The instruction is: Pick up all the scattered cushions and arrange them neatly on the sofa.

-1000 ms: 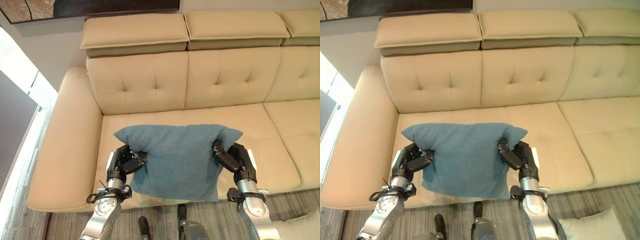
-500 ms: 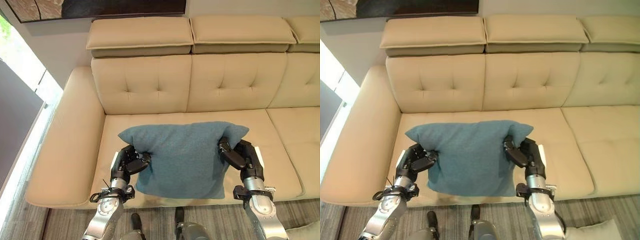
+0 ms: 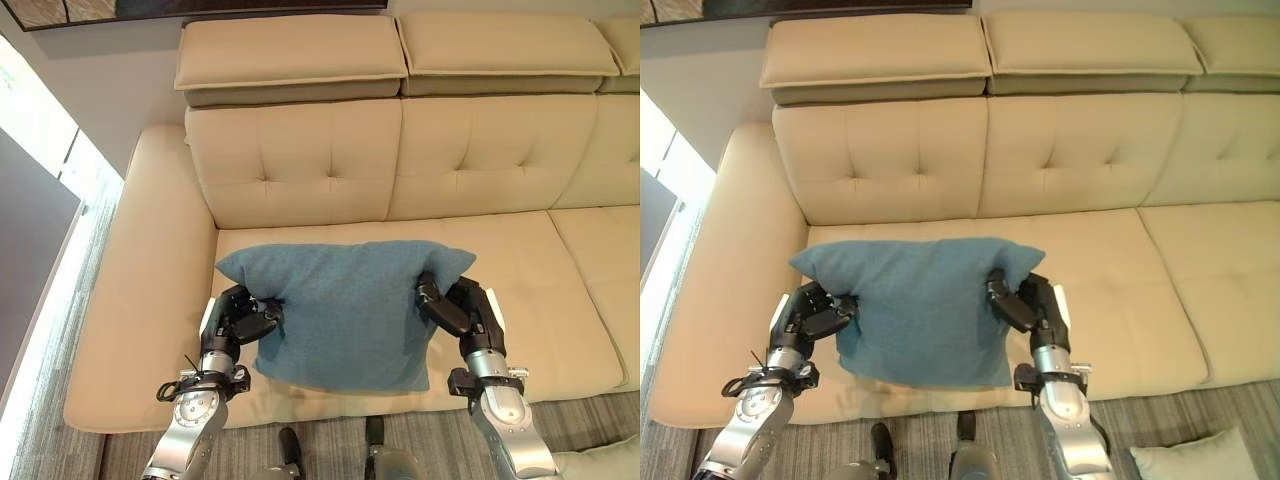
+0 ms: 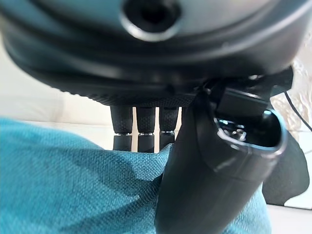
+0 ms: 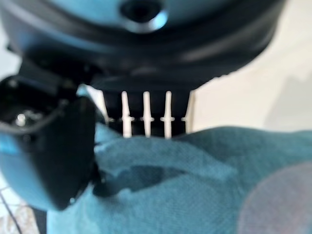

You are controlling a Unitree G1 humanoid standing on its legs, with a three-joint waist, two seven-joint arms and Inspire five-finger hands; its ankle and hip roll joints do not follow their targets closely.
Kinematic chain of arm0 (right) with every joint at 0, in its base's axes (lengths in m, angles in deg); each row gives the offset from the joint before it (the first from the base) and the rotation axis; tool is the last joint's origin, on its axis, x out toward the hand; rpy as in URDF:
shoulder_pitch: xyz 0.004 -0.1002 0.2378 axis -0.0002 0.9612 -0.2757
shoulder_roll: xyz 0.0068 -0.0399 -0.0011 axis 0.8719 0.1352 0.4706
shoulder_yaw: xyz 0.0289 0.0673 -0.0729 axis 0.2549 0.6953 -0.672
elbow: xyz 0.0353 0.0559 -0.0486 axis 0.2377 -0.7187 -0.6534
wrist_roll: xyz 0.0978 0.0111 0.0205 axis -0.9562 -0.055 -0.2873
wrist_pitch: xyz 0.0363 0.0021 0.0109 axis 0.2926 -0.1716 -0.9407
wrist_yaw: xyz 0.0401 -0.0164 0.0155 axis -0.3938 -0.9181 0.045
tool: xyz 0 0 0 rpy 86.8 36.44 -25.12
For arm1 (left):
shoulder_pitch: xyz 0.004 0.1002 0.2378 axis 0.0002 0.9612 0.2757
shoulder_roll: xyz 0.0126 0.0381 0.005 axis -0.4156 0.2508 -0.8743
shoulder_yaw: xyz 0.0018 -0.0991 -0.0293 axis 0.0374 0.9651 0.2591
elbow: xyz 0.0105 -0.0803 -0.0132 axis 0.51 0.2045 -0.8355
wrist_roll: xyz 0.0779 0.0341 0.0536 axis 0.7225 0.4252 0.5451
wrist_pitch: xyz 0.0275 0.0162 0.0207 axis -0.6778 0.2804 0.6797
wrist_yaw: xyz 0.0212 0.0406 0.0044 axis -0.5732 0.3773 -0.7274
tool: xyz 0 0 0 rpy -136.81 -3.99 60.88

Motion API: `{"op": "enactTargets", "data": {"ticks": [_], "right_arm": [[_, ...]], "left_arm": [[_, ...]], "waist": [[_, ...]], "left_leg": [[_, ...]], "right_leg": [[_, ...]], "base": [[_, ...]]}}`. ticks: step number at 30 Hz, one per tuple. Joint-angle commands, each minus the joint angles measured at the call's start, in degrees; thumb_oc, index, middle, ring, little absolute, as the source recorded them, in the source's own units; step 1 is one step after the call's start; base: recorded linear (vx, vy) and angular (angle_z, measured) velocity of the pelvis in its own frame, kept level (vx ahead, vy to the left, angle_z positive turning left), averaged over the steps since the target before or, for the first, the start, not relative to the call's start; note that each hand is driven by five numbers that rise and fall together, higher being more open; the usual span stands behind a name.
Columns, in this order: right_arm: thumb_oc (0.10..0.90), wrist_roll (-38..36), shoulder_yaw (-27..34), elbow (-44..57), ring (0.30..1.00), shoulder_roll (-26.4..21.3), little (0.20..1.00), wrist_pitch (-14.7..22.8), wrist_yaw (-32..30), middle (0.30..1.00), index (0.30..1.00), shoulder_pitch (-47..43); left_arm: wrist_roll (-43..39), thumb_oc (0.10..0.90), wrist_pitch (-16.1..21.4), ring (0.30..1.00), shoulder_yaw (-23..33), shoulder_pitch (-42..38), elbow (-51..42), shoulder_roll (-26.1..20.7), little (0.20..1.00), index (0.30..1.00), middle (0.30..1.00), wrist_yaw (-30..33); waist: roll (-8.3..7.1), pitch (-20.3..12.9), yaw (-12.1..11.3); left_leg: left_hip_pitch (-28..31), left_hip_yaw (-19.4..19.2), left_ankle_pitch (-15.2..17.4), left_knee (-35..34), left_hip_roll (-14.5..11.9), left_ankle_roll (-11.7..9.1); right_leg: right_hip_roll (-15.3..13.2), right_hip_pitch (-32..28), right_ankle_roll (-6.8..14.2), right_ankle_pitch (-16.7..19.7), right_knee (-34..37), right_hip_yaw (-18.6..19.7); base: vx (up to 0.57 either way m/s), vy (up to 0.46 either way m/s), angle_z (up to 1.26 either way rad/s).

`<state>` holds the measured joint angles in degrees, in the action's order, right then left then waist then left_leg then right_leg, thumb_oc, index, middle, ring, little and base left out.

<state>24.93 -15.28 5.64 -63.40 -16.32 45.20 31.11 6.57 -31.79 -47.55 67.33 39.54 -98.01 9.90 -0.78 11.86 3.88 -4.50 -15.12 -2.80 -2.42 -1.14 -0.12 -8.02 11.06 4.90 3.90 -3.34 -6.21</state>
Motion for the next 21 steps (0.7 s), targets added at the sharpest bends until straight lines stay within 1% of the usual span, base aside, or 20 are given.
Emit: {"op": "enactTargets", "data": {"ticks": [1, 3, 4, 5, 6, 7, 8, 9, 10, 11, 12, 13, 14, 16, 17, 18, 21], "right_arm": [[0.400, 4.57, -2.08, 4.38, 0.300, -1.05, 0.300, 7.56, -2.08, 0.300, 0.300, -12.84], [0.400, 5.41, -3.01, 2.49, 0.300, -1.56, 0.300, 7.80, -4.65, 0.300, 0.300, -18.31], [0.400, 5.41, -3.01, 2.37, 0.300, -1.57, 0.300, 7.84, -4.68, 0.300, 0.300, -18.52], [0.400, 5.71, -3.96, 0.29, 0.300, -2.40, 0.300, 8.05, -6.95, 0.300, 0.300, -23.62], [0.400, 5.70, -3.97, 0.15, 0.300, -2.43, 0.300, 8.11, -6.98, 0.300, 0.300, -23.82], [0.400, 6.00, -4.33, -1.53, 0.300, -3.39, 0.300, 8.19, -8.58, 0.300, 0.300, -27.32], [0.400, 6.81, -5.34, -4.84, 0.300, -5.96, 0.300, 7.92, -11.80, 0.300, 0.300, -35.14], [0.400, 6.97, -5.71, -6.57, 0.300, -7.15, 0.300, 7.84, -12.90, 0.300, 0.300, -38.35], [0.400, 6.94, -5.72, -6.75, 0.300, -7.21, 0.300, 7.92, -12.93, 0.300, 0.300, -38.61], [0.400, 7.16, -6.40, -8.70, 0.300, -8.26, 0.300, 7.73, -14.04, 0.300, 0.300, -42.16], [0.400, 7.49, -7.65, -11.81, 0.300, -10.31, 0.300, 7.46, -15.70, 0.300, 0.300, -48.03], [0.400, 7.46, -7.69, -11.96, 0.300, -10.35, 0.300, 7.52, -15.72, 0.300, 0.300, -48.26], [0.400, 7.54, -8.06, -13.42, 0.300, -10.79, 0.300, 7.41, -16.35, 0.300, 0.300, -50.53], [0.400, 7.93, -9.20, -15.89, 0.300, -12.40, 0.300, 7.51, -17.83, 0.300, 0.300, -55.72], [0.400, 7.86, -10.89, -19.20, 0.300, -13.34, 0.300, 7.72, -19.23, 0.300, 0.300, -60.86], [0.400, 7.85, -10.91, -19.24, 0.300, -13.34, 0.300, 7.74, -19.23, 0.300, 0.300, -60.91], [0.400, 8.37, -12.83, -22.19, 0.300, -14.27, 0.300, 7.54, -20.68, 0.300, 0.300, -65.84]], "left_arm": [[4.77, 0.400, 10.52, 0.300, -3.74, -12.89, -8.48, 0.70, 0.300, 0.300, 0.300, -0.52], [5.32, 0.400, 11.20, 0.300, -4.37, -17.69, -6.55, 1.01, 0.300, 0.300, 0.300, 1.96], [5.33, 0.400, 11.24, 0.300, -4.35, -17.88, -6.45, 1.01, 0.300, 0.300, 0.300, 1.98], [5.87, 0.400, 11.91, 0.300, -4.65, -23.15, -4.10, 1.02, 0.300, 0.300, 0.300, 4.65], [5.88, 0.400, 11.97, 0.300, -4.63, -23.34, -3.98, 1.04, 0.300, 0.300, 0.300, 4.67], [5.97, 0.400, 12.43, 0.300, -5.15, -27.21, -1.97, 0.95, 0.300, 0.300, 0.300, 6.24], [5.42, 0.400, 13.18, 0.300, -6.49, -36.00, 2.39, 0.43, 0.300, 0.300, 0.300, 9.97], [5.47, 0.400, 13.42, 0.300, -7.15, -39.78, 4.83, 0.12, 0.300, 0.300, 0.300, 11.08], [5.45, 0.400, 13.51, 0.300, -7.15, -40.05, 5.02, 0.15, 0.300, 0.300, 0.300, 11.08], [5.35, 0.400, 13.63, 0.300, -7.65, -43.72, 7.11, -0.01, 0.300, 0.300, 0.300, 12.33], [5.56, 0.400, 13.95, 0.300, -8.69, -49.14, 10.00, -0.56, 0.300, 0.300, 0.300, 13.79], [5.54, 0.400, 14.01, 0.300, -8.67, -49.34, 10.13, -0.55, 0.300, 0.300, 0.300, 13.78], [6.09, 0.400, 14.09, 0.300, -9.01, -51.74, 11.48, -0.97, 0.300, 0.300, 0.300, 14.61], [7.13, 0.400, 14.34, 0.300, -9.90, -57.04, 13.86, -2.42, 0.300, 0.300, 0.300, 16.27], [7.78, 0.400, 14.44, 0.300, -10.78, -62.13, 17.03, -3.56, 0.300, 0.300, 0.300, 17.79], [7.77, 0.400, 14.45, 0.300, -10.77, -62.17, 17.06, -3.56, 0.300, 0.300, 0.300, 17.78], [8.66, 0.400, 14.28, 0.300, -11.29, -66.89, 19.33, -4.20, 0.300, 0.300, 0.300, 19.65]], "waist": [[-1.40, -4.35, -0.49], [-1.42, -3.63, -0.89], [-1.41, -3.70, -0.91], [-1.48, -3.21, -1.24], [-1.46, -3.13, -1.22], [-1.44, -2.98, -1.33], [-1.57, -2.42, -1.55], [-1.47, -2.17, -1.57], [-1.43, -2.06, -1.56], [-1.38, -1.74, -1.63], [-1.32, -1.27, -1.89], [-1.29, -1.17, -1.87], [-1.26, -0.88, -1.98], [-1.14, -0.37, -2.20], [-0.80, -0.14, -2.33], [-0.79, -0.12, -2.32], [-0.42, 0.13, -2.56]], "left_leg": [[-4.30, 1.19, 6.63, 3.90, -0.38, -0.42], [-6.63, 1.45, 6.34, 4.02, -0.20, -0.43], [-6.95, 1.41, 6.12, 4.02, -0.24, -0.42], [-8.68, 1.73, 5.75, 4.04, -0.05, -0.51], [-8.75, 1.74, 5.75, 4.08, -0.06, -0.51], [-9.77, 1.88, 5.46, 4.00, -0.06, -0.61], [-11.96, 2.17, 4.70, 4.18, -0.12, -0.96], [-12.85, 2.33, 4.40, 4.31, -0.09, -1.10], [-12.94, 2.35, 4.40, 4.36, -0.10, -1.10], [-13.74, 2.54, 4.13, 4.54, -0.21, -1.28], [-14.83, 2.76, 3.72, 4.60, -0.17, -1.56], [-14.89, 2.77, 3.71, 4.63, -0.18, -1.56], [-15.40, 2.87, 3.49, 4.64, -0.25, -1.71], [-16.65, 3.10, 2.89, 4.54, -0.25, -2.09], [-17.75, 3.37, 2.18, 4.04, -0.26, -2.31], [-17.76, 3.38, 2.18, 4.04, -0.26, -2.31], [-18.66, 3.73, 1.16, 2.84, -0.39, -2.56]], "right_leg": [[0.23, -2.32, 3.41, -7.72, -2.59, -0.31], [0.06, -0.09, 3.46, -7.34, -2.69, -0.34], [0.10, 0.20, 3.40, -7.08, -2.59, -0.30], [-0.04, 1.77, 3.45, -6.70, -2.47, -0.60], [-0.05, 1.82, 3.45, -6.71, -2.51, -0.61], [-0.17, 2.85, 3.53, -6.36, -2.37, -0.68], [-0.34, 4.70, 3.67, -5.67, -2.16, -0.91], [-0.34, 5.47, 3.68, -5.49, -2.09, -0.96], [-0.34, 5.55, 3.68, -5.48, -2.12, -0.98], [-0.37, 6.32, 3.62, -5.34, -2.13, -1.10], [-0.36, 7.28, 3.66, -5.10, -2.07, -1.34], [-0.36, 7.33, 3.66, -5.10, -2.09, -1.35], [-0.42, 7.79, 3.66, -5.04, -2.07, -1.47], [-0.34, 9.10, 3.73, -4.80, -2.00, -1.55], [-0.20, 10.53, 3.77, -4.57, -2.02, -1.62], [-0.20, 10.55, 3.77, -4.57, -2.03, -1.63], [-0.05, 11.96, 3.84, -4.20, -1.91, -1.57]], "base": [[-0.11, -0.005, -0.04], [-0.09, -0.005, -0.02], [-0.10, -0.013, 0.01], [-0.06, -0.011, -0.02], [-0.08, -0.013, 0.02], [-0.09, -0.034, 0.03], [-0.11, -0.042, 0.03], [-0.08, -0.039, 0.05], [-0.04, -0.019, 0.06], [-0.04, -0.035, 0.09], [-0.04, -0.035, 0.06], [-0.04, -0.034, 0.04], [0.00, 0.000, 0.00], [-0.04, -0.041, 0.04], [-0.02, -0.032, 0.10], [-0.01, -0.030, 0.12], [0.00, -0.014, 0.03]]}}
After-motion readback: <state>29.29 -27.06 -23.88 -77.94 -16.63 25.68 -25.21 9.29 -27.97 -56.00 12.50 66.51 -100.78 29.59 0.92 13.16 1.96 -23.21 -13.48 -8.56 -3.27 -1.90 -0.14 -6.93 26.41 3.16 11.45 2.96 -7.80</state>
